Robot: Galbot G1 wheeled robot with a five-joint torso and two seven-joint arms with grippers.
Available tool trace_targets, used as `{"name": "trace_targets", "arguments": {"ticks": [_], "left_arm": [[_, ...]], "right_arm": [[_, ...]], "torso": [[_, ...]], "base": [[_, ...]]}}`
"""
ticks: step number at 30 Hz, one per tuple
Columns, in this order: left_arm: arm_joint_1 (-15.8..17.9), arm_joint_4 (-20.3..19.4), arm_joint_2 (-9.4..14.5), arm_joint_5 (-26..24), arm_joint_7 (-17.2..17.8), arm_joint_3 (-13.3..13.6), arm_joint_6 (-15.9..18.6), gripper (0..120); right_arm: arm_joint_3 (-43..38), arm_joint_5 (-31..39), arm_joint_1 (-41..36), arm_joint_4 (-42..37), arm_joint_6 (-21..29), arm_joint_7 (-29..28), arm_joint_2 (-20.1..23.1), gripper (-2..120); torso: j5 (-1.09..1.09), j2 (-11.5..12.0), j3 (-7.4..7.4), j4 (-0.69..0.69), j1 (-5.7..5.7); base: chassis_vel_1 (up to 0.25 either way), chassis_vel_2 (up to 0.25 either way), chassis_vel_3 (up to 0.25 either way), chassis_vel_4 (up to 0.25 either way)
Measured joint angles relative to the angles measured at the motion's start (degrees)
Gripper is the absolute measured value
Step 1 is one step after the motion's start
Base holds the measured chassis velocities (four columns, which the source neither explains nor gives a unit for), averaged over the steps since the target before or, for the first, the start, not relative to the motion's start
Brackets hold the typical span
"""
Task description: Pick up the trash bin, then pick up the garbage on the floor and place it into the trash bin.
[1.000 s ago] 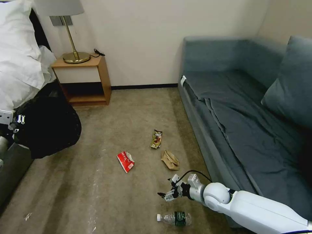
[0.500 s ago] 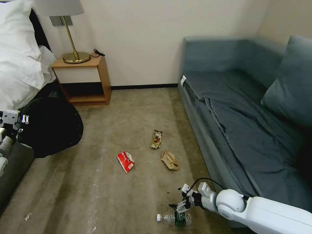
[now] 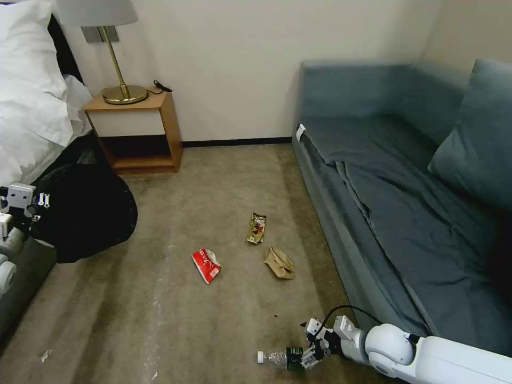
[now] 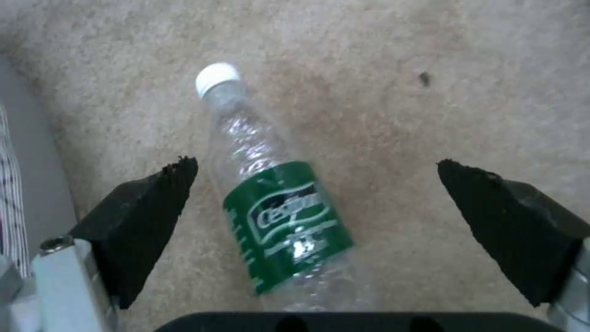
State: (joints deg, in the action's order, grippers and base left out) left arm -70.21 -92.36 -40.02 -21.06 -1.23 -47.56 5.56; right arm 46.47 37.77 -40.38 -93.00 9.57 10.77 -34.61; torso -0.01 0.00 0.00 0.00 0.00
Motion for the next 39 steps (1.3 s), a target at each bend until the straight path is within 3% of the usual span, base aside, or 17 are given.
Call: {"name": "trace_targets", "arguments": {"ticks": [18,39], "left_arm": [[-2.1,0.6,-0.3,-1.3,-0.3,-1.3,-0.5,6],[-2.3,2.5,1.0,-3.3,-0.7,-1.6,-2.0,6]], "right_arm": [[1.0,-3.4,-2.3,9.2,-2.3,0.9,-6.7,100],[2.0,-3.5,-1.6,14.3,-3.4,2.3,-10.7,99]], "torso": [[0.01,0.0,0.00,0.00,0.00],[0.01,0.0,0.00,0.00,0.00]], "base": [[0.000,0.000,0.000,0.000],[0.000,0.000,0.000,0.000]]}}
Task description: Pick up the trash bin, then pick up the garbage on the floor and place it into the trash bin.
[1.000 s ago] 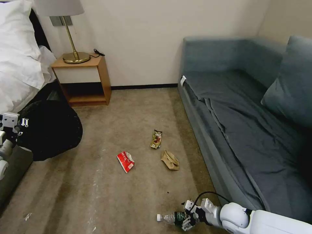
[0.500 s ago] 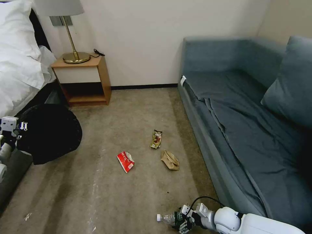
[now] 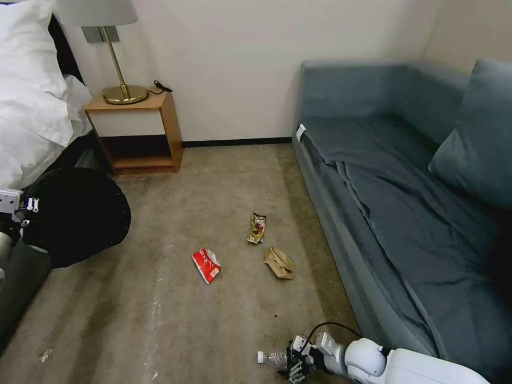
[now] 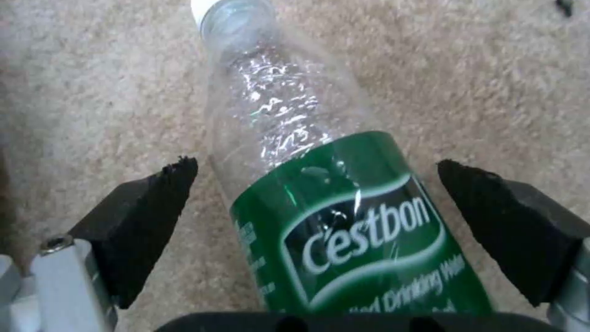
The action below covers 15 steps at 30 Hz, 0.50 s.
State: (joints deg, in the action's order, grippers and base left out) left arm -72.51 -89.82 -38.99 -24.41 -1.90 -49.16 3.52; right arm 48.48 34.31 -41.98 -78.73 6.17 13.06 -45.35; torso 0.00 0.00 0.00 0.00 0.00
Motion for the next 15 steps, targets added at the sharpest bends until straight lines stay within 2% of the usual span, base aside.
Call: {"name": "trace_targets", "arguments": {"ticks": [15], "left_arm": [[-0.8,0.4,0.2,-0.7,-0.1,-0.4,-0.7,6]], "right_arm": [[-0.2,-0.4,-0.6,2.2,-0.4,0.2,-1.7,99]], "torso": [[0.01,0.0,0.00,0.00,0.00]], "base": [[0.000,0.000,0.000,0.000]]}}
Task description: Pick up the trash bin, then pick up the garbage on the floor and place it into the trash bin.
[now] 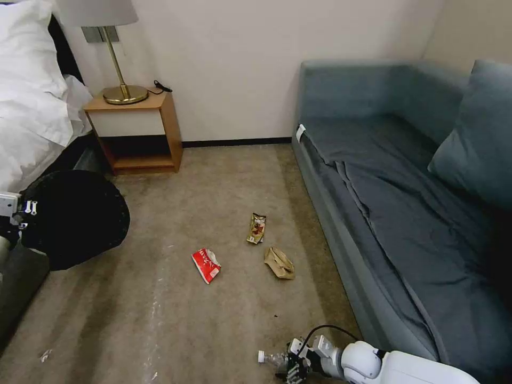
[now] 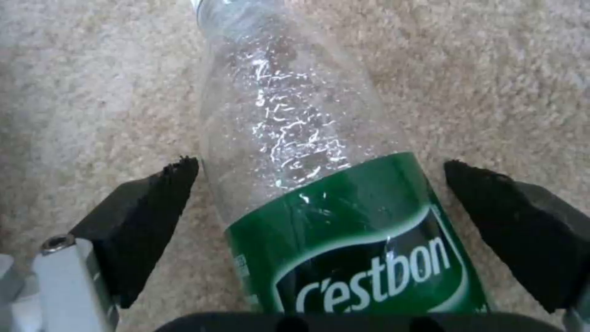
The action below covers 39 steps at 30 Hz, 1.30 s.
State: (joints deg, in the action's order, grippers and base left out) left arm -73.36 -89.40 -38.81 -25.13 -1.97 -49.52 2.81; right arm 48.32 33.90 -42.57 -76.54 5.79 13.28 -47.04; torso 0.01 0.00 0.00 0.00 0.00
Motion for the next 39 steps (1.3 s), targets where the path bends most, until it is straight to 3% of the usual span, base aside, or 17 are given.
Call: {"name": "trace_targets", "arguments": {"ticks": [4,6,9,11,27,31,39], "left_arm": [[-0.2,0.0,0.0,0.0,0.0,-0.1,-0.1,6],[-0.5,0.0,0.0,-0.1,0.0,-0.3,-0.1,6],[-0.6,-0.1,0.0,-0.1,0.0,-0.5,-0.1,6],[-1.0,-0.1,0.0,-0.2,-0.1,-0.7,-0.2,6],[-1.7,0.9,-0.1,-0.1,-0.2,-0.9,-1.3,6],[-1.4,0.9,-0.3,0.0,-0.3,-0.6,-1.3,6],[1.9,0.1,-3.6,0.7,0.1,0.6,0.9,6]], "right_arm": [[-0.4,-0.2,-0.4,0.2,-0.1,0.1,0.0,92],[-0.9,-0.3,-0.8,0.3,-0.1,0.0,0.0,79],[-1.1,-0.3,-0.9,0.4,-0.1,0.0,0.0,76],[-1.2,-0.4,-1.2,0.4,-0.2,0.0,-0.3,64],[-2.6,-0.8,-2.8,0.5,-0.3,0.2,-1.0,30],[-3.4,-0.9,-3.2,-0.1,-0.2,0.3,-0.9,29],[-8.3,-2.3,-6.6,-2.2,0.6,0.3,-0.5,28]], "torso": [[0.01,0.0,0.00,0.01,0.00],[0.07,0.0,-0.01,0.03,0.00],[0.07,0.0,-0.01,0.04,0.00],[0.03,0.0,-0.01,0.03,0.00],[-0.03,0.0,0.00,0.00,0.00],[-0.04,0.0,0.01,-0.01,0.00],[-0.02,0.0,0.02,-0.02,0.00]], "base": [[0.000,0.000,0.000,0.000],[0.000,0.000,0.000,0.000],[0.000,0.000,0.000,0.000],[0.000,0.000,0.000,0.000],[0.000,0.000,0.000,0.000],[0.000,0.000,0.000,0.000],[0.000,0.000,0.000,0.000]]}}
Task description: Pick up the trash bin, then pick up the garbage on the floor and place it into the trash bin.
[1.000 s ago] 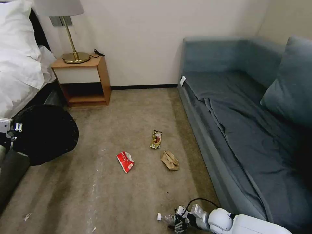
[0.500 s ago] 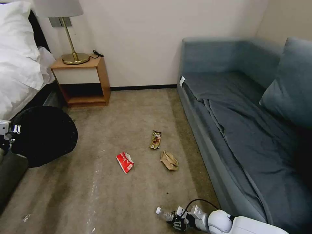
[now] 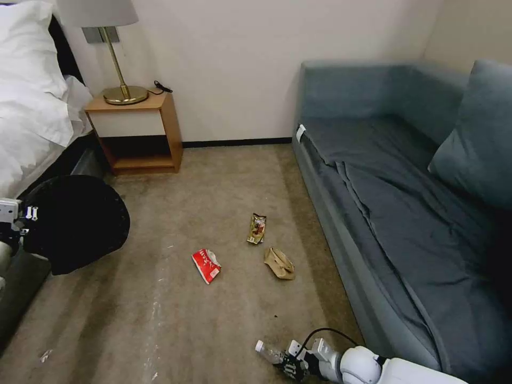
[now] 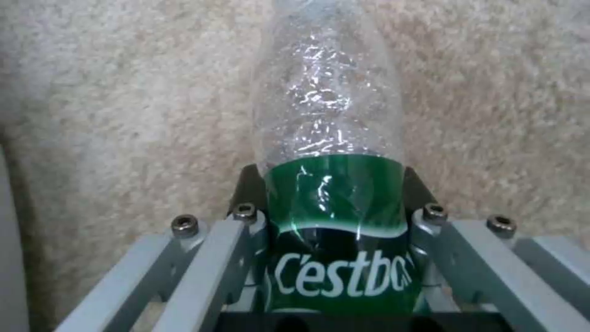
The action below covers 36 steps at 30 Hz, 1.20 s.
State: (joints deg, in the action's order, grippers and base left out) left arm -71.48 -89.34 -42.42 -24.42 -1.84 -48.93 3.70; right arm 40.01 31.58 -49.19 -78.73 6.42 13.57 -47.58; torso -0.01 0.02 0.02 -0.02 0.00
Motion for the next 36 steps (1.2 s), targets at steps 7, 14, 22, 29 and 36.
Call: {"name": "trace_targets", "arguments": {"ticks": [7,14,22,29,36], "left_arm": [[3.8,-0.5,-0.3,0.2,0.2,2.3,1.8,6],[3.4,-1.0,-0.5,0.2,0.2,2.7,1.9,6],[4.5,-1.8,-1.9,0.7,0.4,4.3,2.8,6],[5.8,-3.8,-4.7,-0.7,0.3,7.6,4.7,6],[8.9,-3.9,-11.7,1.7,0.4,13.8,5.5,6]], "right_arm": [[-5.9,-1.2,-1.7,-0.5,-0.1,-0.1,-1.2,26],[-10.0,-1.3,1.5,-0.8,-0.4,-0.2,-1.2,26],[-14.6,1.8,7.7,-3.4,-0.1,-0.3,0.3,26],[-15.3,7.5,14.1,-6.5,0.0,-1.2,2.8,26],[-15.4,15.3,21.8,-8.3,0.5,-2.2,3.5,26]], "torso": [[0.00,0.0,0.00,0.03,0.00],[0.01,0.0,-0.01,0.02,0.00],[0.01,0.0,-0.01,0.02,0.00],[-0.02,0.0,-0.01,0.02,0.00],[0.00,0.0,-0.01,0.05,0.00]], "base": [[0.000,0.000,0.000,0.000],[0.000,0.000,0.000,0.000],[0.000,0.000,0.000,0.000],[0.000,0.000,0.000,0.000],[0.000,0.000,0.000,0.000]]}}
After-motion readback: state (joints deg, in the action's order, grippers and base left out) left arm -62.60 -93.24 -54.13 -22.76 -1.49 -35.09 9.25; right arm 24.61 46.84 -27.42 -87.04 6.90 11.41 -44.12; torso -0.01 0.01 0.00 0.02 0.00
